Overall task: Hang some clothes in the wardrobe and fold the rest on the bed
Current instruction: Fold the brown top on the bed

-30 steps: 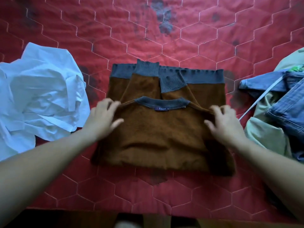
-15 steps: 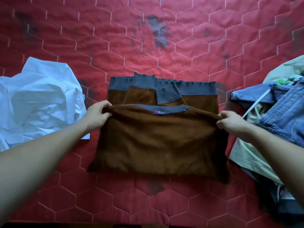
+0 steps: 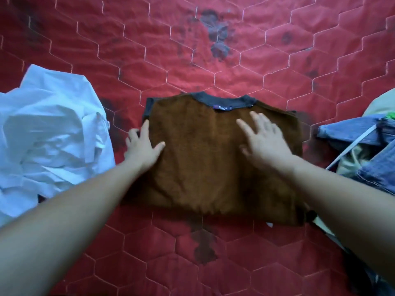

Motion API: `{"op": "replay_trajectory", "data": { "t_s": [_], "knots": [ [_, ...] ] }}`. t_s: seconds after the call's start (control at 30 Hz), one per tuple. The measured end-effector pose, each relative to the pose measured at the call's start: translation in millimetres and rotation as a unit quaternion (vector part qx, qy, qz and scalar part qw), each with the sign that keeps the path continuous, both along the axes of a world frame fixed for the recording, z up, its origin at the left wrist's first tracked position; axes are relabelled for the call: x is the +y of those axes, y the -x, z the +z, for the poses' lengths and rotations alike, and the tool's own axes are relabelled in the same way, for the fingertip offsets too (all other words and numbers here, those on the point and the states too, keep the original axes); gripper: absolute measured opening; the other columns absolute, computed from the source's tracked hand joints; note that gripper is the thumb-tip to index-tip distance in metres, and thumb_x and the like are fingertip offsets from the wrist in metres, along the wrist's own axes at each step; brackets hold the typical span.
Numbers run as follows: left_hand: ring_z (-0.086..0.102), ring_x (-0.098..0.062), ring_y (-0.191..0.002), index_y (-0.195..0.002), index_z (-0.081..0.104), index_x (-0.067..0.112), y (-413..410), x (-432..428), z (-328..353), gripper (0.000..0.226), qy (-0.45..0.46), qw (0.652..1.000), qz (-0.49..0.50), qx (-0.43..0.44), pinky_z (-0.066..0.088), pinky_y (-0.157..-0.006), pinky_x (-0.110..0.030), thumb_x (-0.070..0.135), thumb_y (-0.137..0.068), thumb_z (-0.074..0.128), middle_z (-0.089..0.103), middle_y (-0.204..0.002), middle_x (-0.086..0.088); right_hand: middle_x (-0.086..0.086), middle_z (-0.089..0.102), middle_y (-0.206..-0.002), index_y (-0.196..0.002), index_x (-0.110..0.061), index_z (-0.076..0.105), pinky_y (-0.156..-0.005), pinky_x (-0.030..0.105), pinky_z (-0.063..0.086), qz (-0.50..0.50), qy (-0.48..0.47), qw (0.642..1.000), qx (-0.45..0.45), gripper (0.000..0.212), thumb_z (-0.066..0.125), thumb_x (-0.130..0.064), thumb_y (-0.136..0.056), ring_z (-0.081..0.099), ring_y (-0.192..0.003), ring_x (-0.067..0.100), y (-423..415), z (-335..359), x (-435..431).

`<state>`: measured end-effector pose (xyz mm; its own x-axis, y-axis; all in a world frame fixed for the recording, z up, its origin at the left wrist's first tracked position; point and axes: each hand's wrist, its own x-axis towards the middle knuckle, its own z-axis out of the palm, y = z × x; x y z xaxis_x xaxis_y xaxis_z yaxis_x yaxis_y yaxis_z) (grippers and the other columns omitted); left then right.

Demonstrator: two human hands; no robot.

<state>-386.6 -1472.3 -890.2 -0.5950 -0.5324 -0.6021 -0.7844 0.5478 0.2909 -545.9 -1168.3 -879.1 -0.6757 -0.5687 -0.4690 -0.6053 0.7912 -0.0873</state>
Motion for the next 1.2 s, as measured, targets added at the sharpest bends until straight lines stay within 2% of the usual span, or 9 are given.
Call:
{"op": "replay_trajectory", "data": {
  "t_s": [0.1,0.2,0.4,0.5,0.63,0.77,0.87,1.03,1.2],
  "knots": [
    [0.026,-0.036,-0.142,-0.160,0.002,0.032,-65,21,-6,0.087,0.062,0.997,-0.039,-0.008,0.035,-0.110,-0.057,0.059,-0.095,0.053,0.020,-0.157,-0.012,0.008,-0.005,-0.169,-0.159,-0.039,0.005,-0.118,0.061,0.018,0.122,-0.043,0.990,-0.063,0.074,0.048,-0.043,-0.098,-0.002,-0.155,0.033,-30,-12,-53],
    [0.042,-0.034,-0.132,-0.159,0.015,0.025,-109,20,-11,0.091,0.089,0.996,0.028,-0.013,0.042,-0.104,-0.054,0.068,-0.089,0.054,0.038,-0.145,-0.012,0.017,0.036,-0.148,-0.141,-0.027,0.041,-0.100,0.060,0.037,0.117,-0.081,0.990,0.015,0.051,0.051,-0.031,-0.091,0.037,-0.133,0.043,-38,-5,-107],
    [0.059,-0.013,-0.107,-0.126,0.054,0.026,-149,-14,-16,0.061,-0.107,0.974,0.190,0.060,0.048,-0.094,-0.032,0.056,-0.079,0.077,0.061,-0.116,0.006,0.012,0.053,-0.120,-0.147,-0.034,0.035,-0.069,0.039,0.040,0.295,-0.014,0.955,0.027,0.055,0.049,-0.021,-0.095,0.059,-0.101,0.034,-47,-2,-240],
    [0.068,-0.018,-0.095,-0.108,0.064,0.020,-152,-23,-12,0.040,-0.220,0.947,0.227,0.067,0.056,-0.091,-0.046,0.039,-0.079,0.083,0.071,-0.101,0.001,0.008,0.065,-0.120,-0.133,-0.031,0.050,-0.073,0.039,0.043,0.229,-0.031,0.971,-0.056,0.036,0.033,-0.035,-0.102,0.064,-0.105,0.036,-62,-8,-285],
    [0.069,-0.029,-0.097,-0.108,0.063,0.015,-148,-9,6,0.031,-0.269,0.922,0.242,0.135,0.055,-0.089,-0.052,0.019,-0.083,0.080,0.071,-0.101,-0.010,0.006,0.065,-0.112,-0.117,-0.022,0.059,-0.075,0.042,0.041,0.178,-0.091,0.979,-0.043,0.066,0.033,-0.077,-0.093,0.063,-0.108,0.034,-74,-6,-297],
    [0.067,-0.020,-0.099,-0.118,0.052,0.022,-134,30,34,0.043,-0.295,0.919,0.197,0.170,0.056,-0.089,-0.043,0.021,-0.082,0.076,0.068,-0.106,-0.001,0.001,0.057,-0.087,-0.099,-0.015,0.062,-0.066,0.036,0.044,0.088,-0.053,0.992,-0.075,0.020,0.055,-0.030,-0.088,0.058,-0.076,0.029,-71,11,-273],
    [0.067,-0.012,-0.097,-0.123,0.046,0.031,-111,68,60,0.049,-0.291,0.928,0.156,0.174,0.055,-0.089,-0.038,0.030,-0.081,0.073,0.068,-0.108,0.008,0.010,0.058,-0.098,-0.096,-0.018,0.052,-0.071,0.033,0.042,-0.001,0.027,0.988,-0.151,0.013,0.053,-0.015,-0.084,0.061,-0.094,0.036,-51,31,-233],
    [0.066,-0.022,-0.080,-0.121,0.035,0.035,-51,170,105,0.052,-0.205,0.967,0.044,0.147,0.055,-0.072,-0.040,0.048,-0.080,0.065,0.067,-0.092,0.006,0.008,0.067,-0.121,-0.114,-0.024,0.068,-0.072,0.024,0.040,-0.091,0.097,0.971,-0.199,0.044,0.048,0.000,-0.084,0.064,-0.106,0.028,-3,74,-118],
    [0.069,-0.036,-0.085,-0.128,0.030,0.023,5,298,120,0.060,-0.210,0.970,-0.026,0.120,0.057,-0.074,-0.047,0.048,-0.084,0.063,0.071,-0.094,-0.010,0.005,0.063,-0.134,-0.128,-0.030,0.067,-0.053,0.004,0.037,-0.193,0.143,0.951,-0.193,0.068,0.037,0.007,-0.079,0.059,-0.077,0.009,31,89,5]
  ]
}}
